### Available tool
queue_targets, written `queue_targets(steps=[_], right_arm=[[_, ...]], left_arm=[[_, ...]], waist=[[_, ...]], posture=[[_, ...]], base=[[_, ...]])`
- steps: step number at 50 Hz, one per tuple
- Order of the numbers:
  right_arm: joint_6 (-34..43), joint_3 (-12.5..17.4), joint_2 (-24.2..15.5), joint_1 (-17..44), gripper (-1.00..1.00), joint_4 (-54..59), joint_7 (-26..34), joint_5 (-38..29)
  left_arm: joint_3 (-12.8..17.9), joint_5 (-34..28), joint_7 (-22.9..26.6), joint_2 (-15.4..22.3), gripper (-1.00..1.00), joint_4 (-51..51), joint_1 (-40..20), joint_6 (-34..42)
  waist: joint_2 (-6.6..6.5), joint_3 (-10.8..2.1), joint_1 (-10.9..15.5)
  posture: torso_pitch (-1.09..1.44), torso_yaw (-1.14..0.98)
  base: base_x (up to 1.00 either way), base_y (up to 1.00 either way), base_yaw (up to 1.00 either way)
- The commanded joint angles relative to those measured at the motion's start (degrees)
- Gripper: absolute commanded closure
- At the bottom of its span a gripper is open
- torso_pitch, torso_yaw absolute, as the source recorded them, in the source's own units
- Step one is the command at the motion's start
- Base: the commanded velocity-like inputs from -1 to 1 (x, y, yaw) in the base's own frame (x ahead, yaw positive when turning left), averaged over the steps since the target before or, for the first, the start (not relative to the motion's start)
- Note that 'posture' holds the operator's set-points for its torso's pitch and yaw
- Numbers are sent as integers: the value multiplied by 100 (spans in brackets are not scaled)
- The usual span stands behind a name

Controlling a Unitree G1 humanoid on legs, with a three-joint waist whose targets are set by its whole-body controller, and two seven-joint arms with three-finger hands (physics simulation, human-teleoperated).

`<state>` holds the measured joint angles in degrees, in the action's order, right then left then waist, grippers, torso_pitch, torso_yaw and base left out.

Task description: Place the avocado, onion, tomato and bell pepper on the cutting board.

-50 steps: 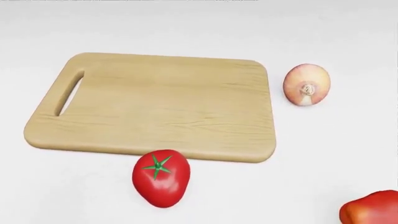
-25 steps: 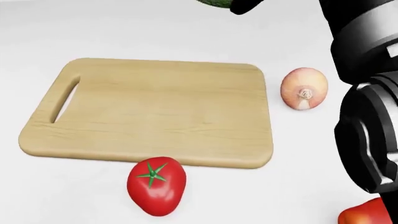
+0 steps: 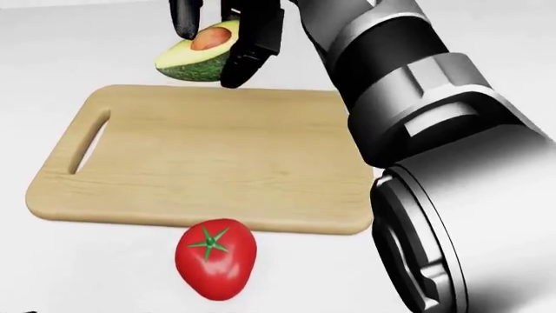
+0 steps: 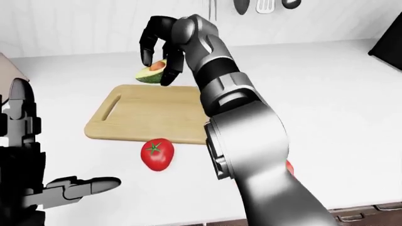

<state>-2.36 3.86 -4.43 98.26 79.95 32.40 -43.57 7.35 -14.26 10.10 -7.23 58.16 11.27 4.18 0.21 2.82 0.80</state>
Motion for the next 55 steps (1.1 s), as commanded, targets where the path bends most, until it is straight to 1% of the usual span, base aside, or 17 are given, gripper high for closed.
queue_targets(steps=[1, 10, 12, 17, 22, 26, 36, 37, 55], right_arm=[[-90, 62, -24, 270, 100, -228, -98, 72], [-191, 96, 279, 343, 100, -230, -174, 248], [-245, 85, 474, 359, 100, -231, -175, 294], [-331, 3, 737, 223, 100, -228, -126, 299], [-336, 70, 864, 236, 100, -239, -85, 447], [-400, 2, 1018, 163, 100, -247, -80, 482], [-461, -97, 1168, 19, 100, -245, -32, 473], [-461, -146, 1178, -16, 100, -240, 23, 419], [-404, -181, 1212, -84, 100, -231, 86, 200]], left_arm=[[-17, 30, -41, 16, -100, 184, -41, -120], [37, 104, -86, 70, -100, 184, -49, -107], [14, 105, -90, 72, -100, 184, -24, -121], [143, 248, -133, 149, -100, 184, -47, -84], [71, 221, -178, 185, -100, 184, -16, -86], [92, 265, -196, 206, -100, 184, -3, -99], [48, 238, -230, 228, -100, 184, -32, -50], [46, 238, -228, 229, -100, 184, -33, -48], [90, 313, -271, 290, -100, 184, -23, -34]], waist=[[-32, -134, -5], [-68, -135, -23], [-76, -138, -26], [-112, -145, -48], [-128, -160, -51], [-140, -156, -58], [-174, -174, -77], [-177, -176, -78], [-206, -190, -95]], posture=[[0, 0], [0, 0], [0, 0], [0, 0], [0, 0], [0, 0], [0, 0], [0, 0], [0, 0]], base=[[0, 0, 0], [0, 0, 0], [0, 0, 0], [0, 0, 0], [0, 0, 0], [0, 0, 0], [0, 0, 0], [0, 0, 0], [0, 0, 0]])
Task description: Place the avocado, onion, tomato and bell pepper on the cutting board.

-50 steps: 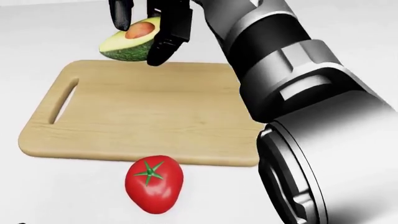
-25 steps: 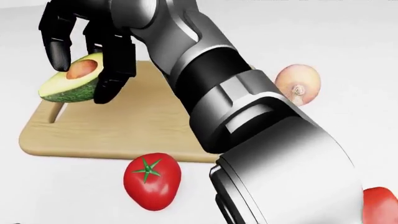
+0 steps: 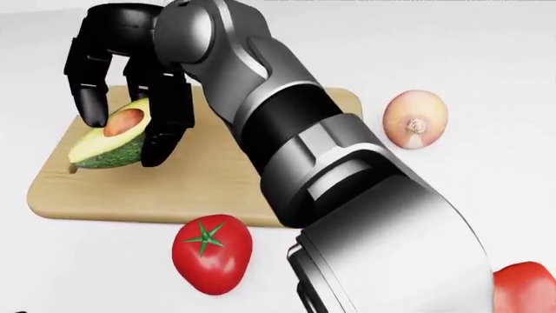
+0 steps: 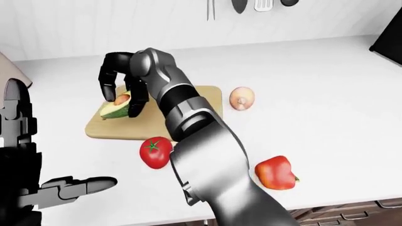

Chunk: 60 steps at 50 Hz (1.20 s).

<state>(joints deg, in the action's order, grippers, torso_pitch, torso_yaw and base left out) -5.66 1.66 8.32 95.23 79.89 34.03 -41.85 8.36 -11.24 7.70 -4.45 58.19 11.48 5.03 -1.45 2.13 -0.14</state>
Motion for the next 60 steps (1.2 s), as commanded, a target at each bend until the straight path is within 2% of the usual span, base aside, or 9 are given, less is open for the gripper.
queue_targets(steps=[1, 3, 9, 12, 13, 21, 30, 38, 60], right_arm=[[-72, 28, -55, 202, 100, -224, -70, 6], [-75, 13, -46, 185, 88, -223, -57, -37], [-64, 14, -39, 133, -40, -221, -58, -117], [-68, 7, -24, 133, -47, -221, -67, -152], [-7, 38, -136, 252, -100, -225, -93, -148], [55, 135, -358, 507, -100, -237, -148, -76], [263, 220, -1221, 1190, -100, -254, -53, -36], [392, 181, -1637, 1256, -100, -258, 32, -227], [820, 150, -3402, 1578, -100, -384, 1174, -848]], left_arm=[[-2, 13, -36, 17, -100, 181, -47, -117], [4, 25, -43, 24, -100, 181, -41, -119], [-38, -11, -45, 15, -100, 181, -23, -137], [-35, -21, -50, 8, -100, 181, -28, -137], [-44, -25, -50, 3, -100, 181, -16, -149], [-32, -28, -33, -15, -100, 181, -27, -147], [-53, -69, -28, -16, -100, 181, -58, -126], [-124, -144, 3, -62, -100, 181, -25, -160], [-172, -250, 99, -190, -100, 181, 17, -229]], waist=[[-40, -122, -1], [-42, -124, -2], [-46, -127, -4], [-46, -127, -5], [-46, -127, -6], [-25, -115, 3], [13, -74, 16], [43, -63, 17], [158, -11, 65]], posture=[[0, 0], [0, 0], [0, 0], [0, 0], [0, 0], [0, 0], [0, 0], [0, 0], [0, 0]], base=[[0, 0, 0], [0, 0, 0], [0, 0, 0], [0, 0, 0], [0, 0, 0], [0, 0, 0], [0, 0, 0], [0, 0, 0], [0, 0, 0]])
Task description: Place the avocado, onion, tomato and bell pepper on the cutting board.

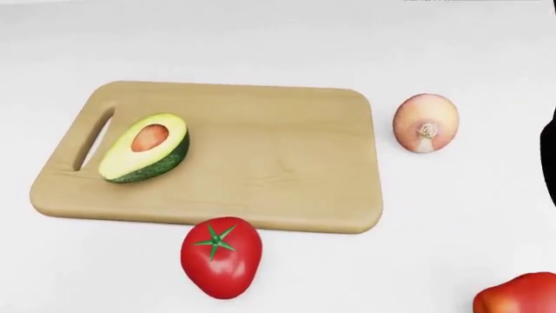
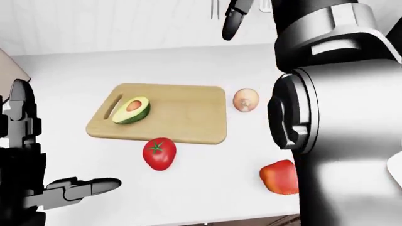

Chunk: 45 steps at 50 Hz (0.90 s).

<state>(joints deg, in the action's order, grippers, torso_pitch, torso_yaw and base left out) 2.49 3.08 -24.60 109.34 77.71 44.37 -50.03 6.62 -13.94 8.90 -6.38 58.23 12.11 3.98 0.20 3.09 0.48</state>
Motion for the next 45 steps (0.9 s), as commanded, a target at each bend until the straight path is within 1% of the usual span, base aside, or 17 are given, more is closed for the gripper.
queue_targets(steps=[1, 2, 3, 4, 7, 8, 9, 10, 12, 15, 18, 19, 22, 25, 31, 36, 45], right_arm=[[56, -3, -193, 140, -100, -172, 135, -79], [110, -41, -272, 97, -100, -171, 267, -151], [162, -17, -312, 56, -100, -178, 562, -138], [142, -63, -366, 4, -100, -195, 609, -217], [247, -25, -436, 43, -100, -205, 893, -249], [257, -61, -456, 41, -100, -205, 1027, -305], [291, -80, -477, 36, -100, -209, 1200, -346], [349, -70, -518, 54, -100, -219, 1516, -350], [368, -149, -561, -51, -100, -236, 1800, -478], [361, -118, -572, -129, -100, -268, 1906, -527], [410, -153, -595, -272, -100, -315, 2322, -600], [415, -137, -595, -303, -100, -329, 2326, -602], [408, -169, -580, -470, -100, -367, 2595, -657], [363, -165, -531, -664, -100, -381, 2561, -674], [328, -187, -457, -1038, -100, -397, 2475, -727], [285, -205, -426, -1256, -100, -389, 2434, -768], [322, -246, -436, -1528, -100, -431, 2508, -890]], left_arm=[[-1, 18, -19, 2, -100, 177, -51, -122], [-10, 11, -16, 0, -100, 177, -49, -124], [-13, 3, -18, -3, -100, 177, -59, -110], [-25, -9, -17, -7, -100, 177, -62, -101], [-78, -65, -6, -28, -100, 177, -55, -111], [-73, -67, -3, -32, -100, 177, -55, -113], [-63, -53, 2, -36, -100, 177, -53, -117], [-67, -59, 3, -37, -100, 177, -54, -105], [-91, -76, 5, -43, -100, 177, -49, -113], [-108, -96, 8, -48, -100, 177, -47, -110], [-131, -110, 13, -54, -100, 177, -30, -120], [-136, -107, 15, -57, -100, 177, -25, -124], [-137, -104, 17, -58, -100, 177, -23, -123], [-191, -134, 18, -68, -100, 177, 15, -161], [-183, -133, 27, -81, -100, 177, 20, -171], [-135, -110, 30, -78, -100, 177, -2, -165], [-166, -125, 30, -82, -100, 177, 2, -156]], waist=[[0, -105, 1], [6, -105, 5], [13, -105, 8], [20, -105, 11], [29, -105, 13], [28, -105, 13], [25, -102, 11], [21, -98, 9], [16, -90, 5], [17, -83, 5], [26, -91, 3], [28, -93, 3], [31, -102, 3], [32, -106, 3], [35, -126, 8], [37, -145, 13], [45, -163, 21]], posture=[[0, 0], [0, 0], [0, 0], [0, 0], [0, 0], [0, 0], [0, 0], [0, 0], [0, 0], [0, 0], [0, 0], [0, 0], [0, 0], [0, 0], [0, 0], [0, 0], [0, 0]], base=[[0, 0, 0], [0, 0, 0], [0, 0, 0], [0, 0, 0], [0, 0, 0], [0, 0, 0], [0, 0, 0], [0, 0, 0], [0, 0, 0], [0, 0, 0], [0, 0, 0], [0, 0, 0], [0, 0, 0], [0, 0, 0], [0, 0, 0], [0, 0, 0], [0, 0, 0]])
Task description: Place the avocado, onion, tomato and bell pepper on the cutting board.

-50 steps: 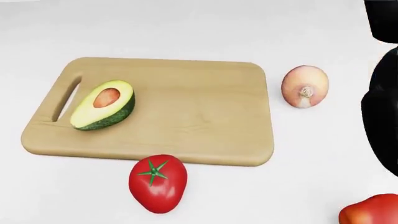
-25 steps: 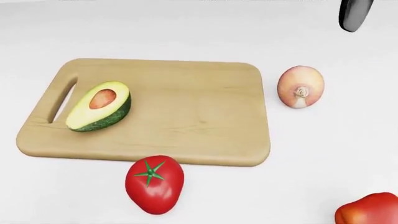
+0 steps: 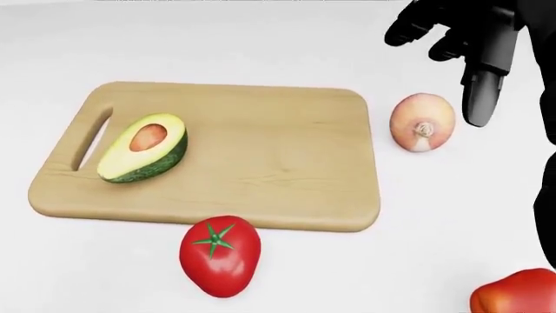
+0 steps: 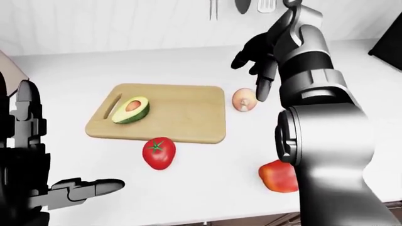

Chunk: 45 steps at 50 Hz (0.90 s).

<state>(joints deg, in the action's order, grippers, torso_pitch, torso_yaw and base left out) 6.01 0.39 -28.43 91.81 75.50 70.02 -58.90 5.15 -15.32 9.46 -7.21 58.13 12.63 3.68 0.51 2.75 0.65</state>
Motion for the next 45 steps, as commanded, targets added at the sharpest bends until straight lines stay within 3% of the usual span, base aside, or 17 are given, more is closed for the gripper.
queue_targets(steps=[1, 45], right_arm=[[-37, 25, -45, 209, -100, -212, -62, -8], [-302, 9, 73, -980, -100, -272, -1094, -50]], left_arm=[[-26, 8, -24, 1, -100, 187, -44, -134], [-39, 22, -56, 34, -100, 187, -35, -118]], waist=[[15, -132, 4], [53, -192, 3]], posture=[[0, 0], [0, 0]], base=[[0, 0, 0], [0, 0, 0]])
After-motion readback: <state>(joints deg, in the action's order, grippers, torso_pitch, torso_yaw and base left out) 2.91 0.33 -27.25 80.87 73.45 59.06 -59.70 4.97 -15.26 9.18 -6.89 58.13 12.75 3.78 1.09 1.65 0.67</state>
